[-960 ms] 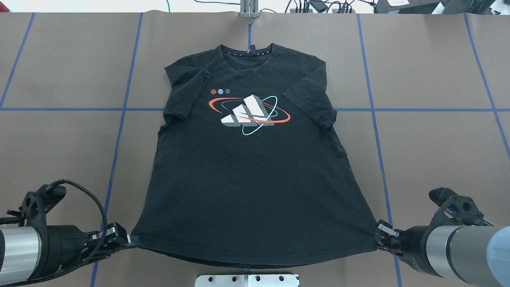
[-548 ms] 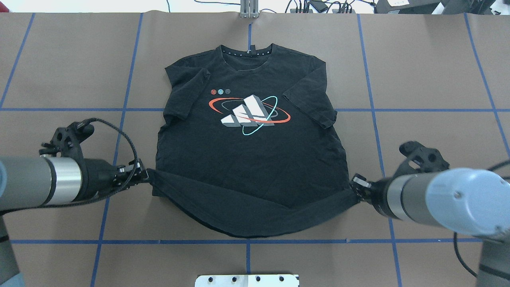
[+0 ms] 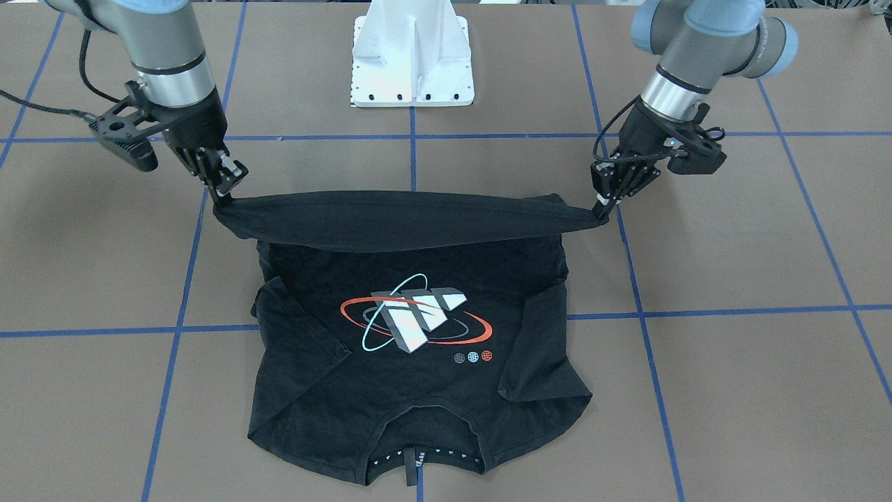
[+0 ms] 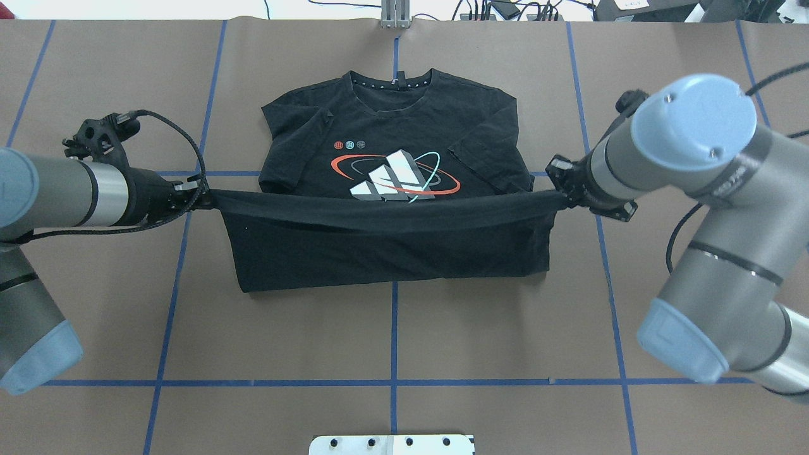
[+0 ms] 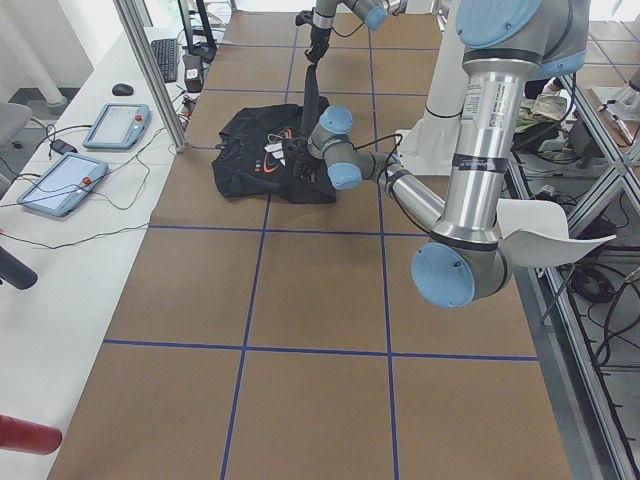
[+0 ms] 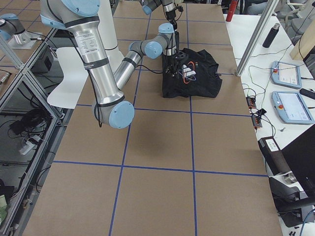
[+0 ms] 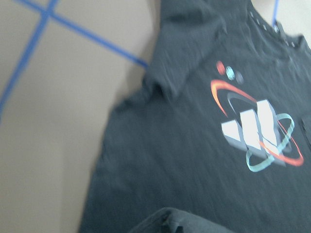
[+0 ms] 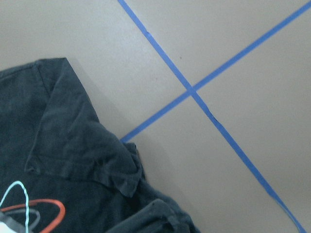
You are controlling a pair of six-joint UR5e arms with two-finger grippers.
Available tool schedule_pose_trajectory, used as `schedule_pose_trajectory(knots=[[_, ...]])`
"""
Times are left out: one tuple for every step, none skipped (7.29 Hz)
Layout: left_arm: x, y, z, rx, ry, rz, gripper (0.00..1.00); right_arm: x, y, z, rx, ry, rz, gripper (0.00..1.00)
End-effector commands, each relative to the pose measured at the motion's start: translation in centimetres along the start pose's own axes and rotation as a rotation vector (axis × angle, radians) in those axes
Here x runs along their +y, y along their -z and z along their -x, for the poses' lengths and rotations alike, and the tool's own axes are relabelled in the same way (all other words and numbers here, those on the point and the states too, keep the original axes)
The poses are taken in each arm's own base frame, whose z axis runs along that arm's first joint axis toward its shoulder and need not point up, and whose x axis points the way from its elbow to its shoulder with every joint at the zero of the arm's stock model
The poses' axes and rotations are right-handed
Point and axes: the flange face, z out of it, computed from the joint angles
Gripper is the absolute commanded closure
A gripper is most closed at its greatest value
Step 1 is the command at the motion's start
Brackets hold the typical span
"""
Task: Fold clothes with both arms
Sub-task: 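Carry the held hem with both grippers over the shirt to the collar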
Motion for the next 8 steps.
schedule_pose_trajectory(knots=[[-3.0, -2.9, -1.7, -0.012, -0.009, -0.028, 1.0, -4.9, -2.6, 3.9, 0.05, 0.012, -0.028, 1.0], [-5.4, -5.6, -4.0, -0.021, -0.003, -0.044, 1.0, -6.3, -3.4, 5.6, 0.067, 0.005, -0.037, 1.0], [-8.2, -7.3, -5.1, -0.03, -0.014, -0.07, 1.0, -7.2, -5.2, 7.3, 0.091, 0.038, -0.04, 1.0], [-11.3, -7.6, -5.2, -0.031, -0.033, -0.106, 1.0, -9.1, -7.0, 9.3, 0.072, 0.047, -0.051, 1.0], [-13.3, -7.5, -4.9, -0.045, -0.049, -0.129, 1.0, -11.4, -9.7, 9.9, 0.054, 0.045, -0.065, 1.0], [-14.1, -7.2, -5.4, -0.044, -0.049, -0.139, 1.0, -12.7, -10.2, 10.0, 0.021, 0.057, -0.075, 1.0], [-14.1, -7.3, -5.6, -0.041, -0.05, -0.14, 1.0, -12.9, -10.8, 10.2, 0.03, 0.055, -0.075, 1.0], [-14.5, -8.1, -5.7, -0.05, -0.047, -0.14, 1.0, -13.0, -11.1, 10.8, 0.037, 0.053, -0.074, 1.0]])
